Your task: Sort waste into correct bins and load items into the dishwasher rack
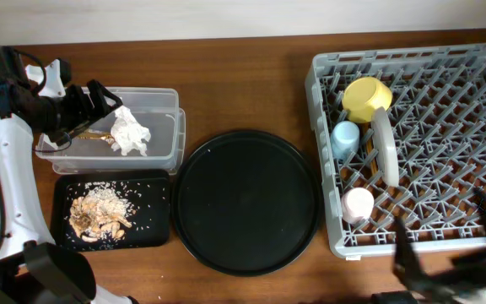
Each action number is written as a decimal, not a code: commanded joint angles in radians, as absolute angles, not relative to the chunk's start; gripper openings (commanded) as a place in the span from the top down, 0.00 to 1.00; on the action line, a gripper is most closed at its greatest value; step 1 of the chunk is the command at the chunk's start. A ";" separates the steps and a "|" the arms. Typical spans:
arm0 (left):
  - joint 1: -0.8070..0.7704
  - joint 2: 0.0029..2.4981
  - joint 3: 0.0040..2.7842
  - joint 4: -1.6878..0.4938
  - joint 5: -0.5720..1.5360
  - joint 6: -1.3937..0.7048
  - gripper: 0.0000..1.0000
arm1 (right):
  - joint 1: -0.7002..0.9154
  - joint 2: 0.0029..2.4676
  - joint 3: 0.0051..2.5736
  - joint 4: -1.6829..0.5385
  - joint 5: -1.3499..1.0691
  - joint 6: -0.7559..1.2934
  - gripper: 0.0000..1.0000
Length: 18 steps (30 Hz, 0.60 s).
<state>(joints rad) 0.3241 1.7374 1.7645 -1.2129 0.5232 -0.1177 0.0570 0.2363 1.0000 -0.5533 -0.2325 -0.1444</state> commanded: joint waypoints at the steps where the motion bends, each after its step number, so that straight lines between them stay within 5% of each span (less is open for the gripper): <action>1: 0.330 1.737 1.768 -1.213 0.525 -0.119 0.01 | 0.065 0.046 0.567 -0.211 -0.223 -0.149 0.02; 6: 0.330 1.737 1.768 -1.213 0.525 -0.119 0.01 | 0.065 0.004 0.155 0.187 -0.139 -0.148 0.02; 18: 0.330 1.737 1.768 -1.213 0.525 -0.119 0.01 | 0.065 0.004 0.006 -0.072 -0.067 -0.149 0.01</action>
